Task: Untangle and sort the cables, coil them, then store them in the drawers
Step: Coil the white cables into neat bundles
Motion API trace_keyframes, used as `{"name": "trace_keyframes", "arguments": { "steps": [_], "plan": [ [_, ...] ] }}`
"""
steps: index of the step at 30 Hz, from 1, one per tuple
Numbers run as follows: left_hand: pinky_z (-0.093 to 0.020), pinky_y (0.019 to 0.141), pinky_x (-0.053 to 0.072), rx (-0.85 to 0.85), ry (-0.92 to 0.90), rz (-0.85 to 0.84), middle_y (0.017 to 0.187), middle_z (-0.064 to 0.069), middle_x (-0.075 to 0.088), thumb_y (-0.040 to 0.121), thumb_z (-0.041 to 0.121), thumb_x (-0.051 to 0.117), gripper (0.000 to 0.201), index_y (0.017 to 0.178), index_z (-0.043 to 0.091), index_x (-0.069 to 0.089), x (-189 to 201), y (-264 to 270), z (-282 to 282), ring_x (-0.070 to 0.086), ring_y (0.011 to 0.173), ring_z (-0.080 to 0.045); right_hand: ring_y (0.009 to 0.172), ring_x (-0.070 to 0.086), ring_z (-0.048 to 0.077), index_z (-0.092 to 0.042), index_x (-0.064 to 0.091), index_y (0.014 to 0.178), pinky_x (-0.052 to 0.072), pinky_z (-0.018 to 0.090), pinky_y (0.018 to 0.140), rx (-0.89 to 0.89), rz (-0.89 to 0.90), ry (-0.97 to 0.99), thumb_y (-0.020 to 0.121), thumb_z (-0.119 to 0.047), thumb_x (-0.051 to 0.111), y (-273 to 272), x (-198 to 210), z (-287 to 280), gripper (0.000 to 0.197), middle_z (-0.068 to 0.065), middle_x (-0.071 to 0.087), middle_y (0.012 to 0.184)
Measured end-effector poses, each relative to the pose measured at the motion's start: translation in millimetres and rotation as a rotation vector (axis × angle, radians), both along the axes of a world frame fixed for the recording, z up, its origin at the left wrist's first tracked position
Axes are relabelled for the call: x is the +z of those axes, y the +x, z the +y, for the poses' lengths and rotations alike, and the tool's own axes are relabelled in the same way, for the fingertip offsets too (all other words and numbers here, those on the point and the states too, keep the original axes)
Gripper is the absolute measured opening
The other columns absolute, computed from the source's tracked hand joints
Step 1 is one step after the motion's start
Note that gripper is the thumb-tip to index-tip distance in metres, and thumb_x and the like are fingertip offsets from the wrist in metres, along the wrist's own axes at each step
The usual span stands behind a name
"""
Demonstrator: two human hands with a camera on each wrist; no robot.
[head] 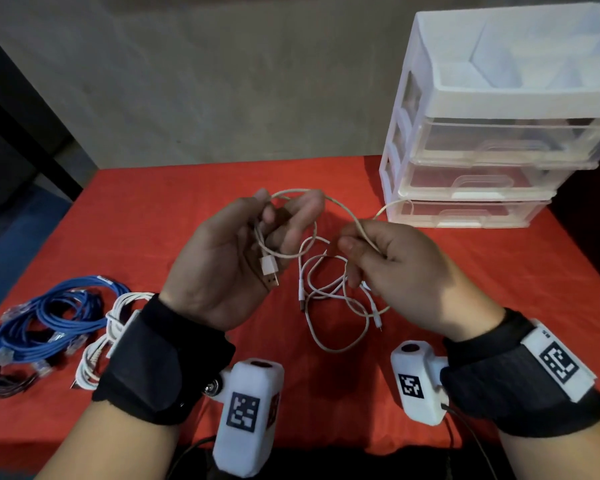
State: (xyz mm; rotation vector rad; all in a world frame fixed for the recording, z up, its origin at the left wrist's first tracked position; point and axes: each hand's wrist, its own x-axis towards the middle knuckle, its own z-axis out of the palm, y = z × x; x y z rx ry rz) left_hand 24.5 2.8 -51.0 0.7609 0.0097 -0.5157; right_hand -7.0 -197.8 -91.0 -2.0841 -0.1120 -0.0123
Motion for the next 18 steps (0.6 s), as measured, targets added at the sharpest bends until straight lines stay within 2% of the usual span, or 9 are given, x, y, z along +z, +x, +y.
{"name": "trace_keyframes", "arguments": {
  "steps": [2,4,6,8,11,13,14,16,18],
  "plan": [
    [-0.017,0.068,0.059,-0.001,-0.062,0.02,0.097,-0.01,0.077,0.098,0.024,0.046,0.024,0.08,0.008,0.05,1,1,2,0.073,0.103,-0.014,0.048,0.048,0.003,-0.018,0.062,0.087,0.037,0.018,0.052,0.01,-0.013,-0.062,0.106,-0.025,0.051,-1,-1,4,0.023,0.002,0.066,0.064],
    [-0.015,0.063,0.058,0.016,-0.124,0.059,0.096,-0.004,0.076,0.102,0.028,0.045,0.025,0.089,0.01,0.055,0,5,8,0.074,0.082,-0.005,0.048,0.048,0.005,-0.014,0.061,0.091,0.036,0.021,0.053,0.026,-0.03,-0.09,0.107,-0.029,0.047,-1,-2,7,0.026,0.002,0.061,0.063],
    [-0.01,0.056,0.051,0.026,-0.199,0.066,0.111,-0.004,0.073,0.106,0.027,0.042,0.028,0.092,0.011,0.059,0,10,16,0.065,0.061,0.002,0.051,0.047,0.006,-0.015,0.06,0.094,0.035,0.022,0.054,0.054,-0.04,-0.1,0.107,-0.032,0.046,-3,-2,8,0.025,-0.003,0.054,0.062],
    [-0.008,0.06,0.046,0.033,-0.222,0.007,0.13,-0.007,0.067,0.108,0.022,0.035,0.028,0.095,0.011,0.056,0,13,22,0.058,0.058,0.004,0.052,0.047,0.008,-0.016,0.056,0.094,0.036,0.025,0.054,0.098,-0.049,-0.129,0.106,-0.033,0.046,-6,-2,8,0.023,-0.006,0.051,0.06],
    [-0.013,0.073,0.052,0.114,-0.173,-0.071,0.132,-0.012,0.065,0.107,0.017,0.034,0.022,0.109,0.006,0.052,-3,16,21,0.068,0.081,0.001,0.059,0.052,0.007,-0.024,0.053,0.099,0.038,0.025,0.058,0.187,-0.052,-0.199,0.107,-0.029,0.046,-10,-1,9,0.012,-0.011,0.054,0.064],
    [-0.024,0.086,0.057,0.193,-0.061,-0.15,0.134,-0.017,0.062,0.106,0.018,0.036,0.021,0.099,0.008,0.052,-8,16,14,0.071,0.109,-0.017,0.07,0.055,0.003,-0.023,0.055,0.105,0.041,0.025,0.066,0.287,-0.052,-0.305,0.106,-0.027,0.047,-14,2,13,0.009,-0.012,0.06,0.075],
    [-0.031,0.091,0.057,0.228,0.022,-0.207,0.138,-0.02,0.059,0.107,0.018,0.035,0.021,0.095,0.01,0.051,-12,15,8,0.068,0.116,-0.027,0.072,0.055,0.004,-0.022,0.056,0.106,0.042,0.028,0.069,0.338,-0.052,-0.364,0.106,-0.028,0.048,-16,3,16,0.01,-0.01,0.06,0.077],
    [-0.039,0.094,0.057,0.294,0.235,-0.339,0.141,-0.018,0.057,0.11,0.016,0.033,0.023,0.094,0.01,0.05,-17,8,-4,0.067,0.116,-0.035,0.069,0.051,0.006,-0.022,0.056,0.096,0.041,0.032,0.068,0.405,-0.079,-0.438,0.104,-0.032,0.051,-17,7,23,0.014,-0.008,0.058,0.074],
    [-0.035,0.09,0.058,0.31,0.496,-0.514,0.138,-0.006,0.06,0.11,0.016,0.032,0.025,0.092,0.011,0.048,-21,1,-10,0.069,0.113,-0.032,0.067,0.052,0.005,-0.022,0.056,0.084,0.042,0.033,0.067,0.412,-0.143,-0.41,0.103,-0.036,0.054,-16,12,24,0.023,-0.009,0.056,0.07]
  ]
}}
